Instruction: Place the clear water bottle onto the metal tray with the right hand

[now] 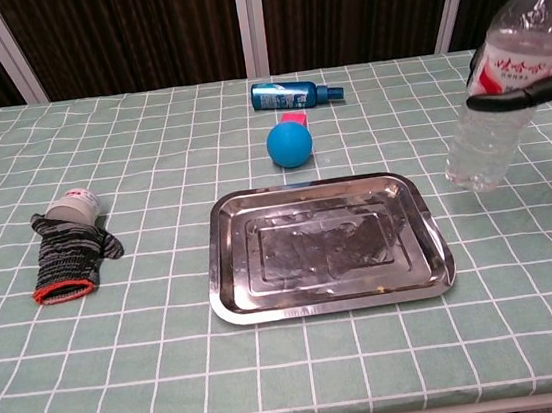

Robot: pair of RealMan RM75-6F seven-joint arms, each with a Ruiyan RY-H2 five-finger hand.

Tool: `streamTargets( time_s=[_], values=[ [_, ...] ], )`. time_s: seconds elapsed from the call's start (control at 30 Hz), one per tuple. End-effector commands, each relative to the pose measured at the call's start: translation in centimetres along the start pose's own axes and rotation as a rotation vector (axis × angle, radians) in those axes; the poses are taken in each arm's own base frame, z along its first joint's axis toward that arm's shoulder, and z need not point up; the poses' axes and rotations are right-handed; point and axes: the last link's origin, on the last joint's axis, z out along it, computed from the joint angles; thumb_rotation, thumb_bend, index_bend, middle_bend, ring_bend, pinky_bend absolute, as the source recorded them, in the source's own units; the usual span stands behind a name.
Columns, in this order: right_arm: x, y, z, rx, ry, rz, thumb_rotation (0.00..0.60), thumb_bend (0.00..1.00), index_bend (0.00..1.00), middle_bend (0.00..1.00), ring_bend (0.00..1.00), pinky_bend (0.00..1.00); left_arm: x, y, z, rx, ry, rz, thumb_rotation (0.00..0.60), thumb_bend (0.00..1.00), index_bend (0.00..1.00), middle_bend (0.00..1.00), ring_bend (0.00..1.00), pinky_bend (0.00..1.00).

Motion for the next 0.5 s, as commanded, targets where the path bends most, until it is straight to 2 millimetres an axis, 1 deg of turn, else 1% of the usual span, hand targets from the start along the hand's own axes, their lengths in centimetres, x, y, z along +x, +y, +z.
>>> streamTargets(
  time_s=[0.03, 0.07, 0.17, 0.23, 0.3, 0.33, 0.37, 0.47, 0.5],
  values=[
    [0.9, -5.4, 1.8, 0.145, 0.017, 0.004, 0.600, 0.17, 0.86, 0.70, 0.56, 0.60, -0.1, 0.1, 0.0, -0.001, -0.005, 0.000, 0.600, 0.23, 0.16, 0.18, 0.09, 0.19],
    [0.9, -7.1, 2.2, 0.188, 0.019, 0.010, 0.600, 0.17, 0.86, 0.69, 0.56, 0.60, -0.2, 0.2, 0.1, -0.002, -0.009, 0.000, 0.600, 0.23, 0.16, 0.18, 0.09, 0.19],
    [1.0, -10.3, 2.3, 0.264, 0.032, 0.011, 0.600, 0.17, 0.86, 0.69, 0.56, 0.60, -0.5, 0.3, 0.1, -0.004, -0.011, -0.004, 0.600, 0.23, 0.16, 0.18, 0.09, 0.19],
    [1.0, -10.4, 1.9, 0.260, 0.041, 0.005, 0.600, 0.17, 0.86, 0.69, 0.56, 0.60, -0.5, 0.4, 0.1, -0.003, -0.010, -0.006, 0.600, 0.23, 0.16, 0.18, 0.09, 0.19],
    [1.0, -8.5, 1.6, 0.188, 0.048, -0.020, 0.600, 0.17, 0.86, 0.69, 0.56, 0.60, -0.5, 0.4, 0.1, -0.002, -0.010, -0.007, 0.600, 0.23, 0.16, 0.18, 0.09, 0.19],
    [0.8, -7.1, 1.5, 0.134, 0.044, -0.022, 0.600, 0.17, 0.86, 0.69, 0.56, 0.60, -0.5, 0.3, 0.1, -0.001, -0.009, -0.007, 0.600, 0.23, 0.16, 0.18, 0.09, 0.19],
    [0.6, -4.9, 1.4, 0.051, 0.032, -0.027, 0.600, 0.17, 0.86, 0.69, 0.56, 0.60, -0.5, 0.3, 0.1, 0.000, -0.008, -0.007, 0.600, 0.23, 0.16, 0.18, 0.09, 0.19],
    [-0.2, -0.6, 1.2, -0.103, 0.001, -0.043, 0.600, 0.17, 0.86, 0.69, 0.56, 0.59, -0.4, 0.3, -0.1, -0.001, -0.008, -0.006, 0.600, 0.23, 0.16, 0.18, 0.09, 0.19],
    [-0.5, -0.3, 1.2, -0.110, -0.010, -0.035, 0.600, 0.17, 0.86, 0.69, 0.55, 0.59, -0.4, 0.3, -0.1, -0.003, -0.007, -0.004, 0.600, 0.23, 0.16, 0.18, 0.09, 0.19]
  ],
)
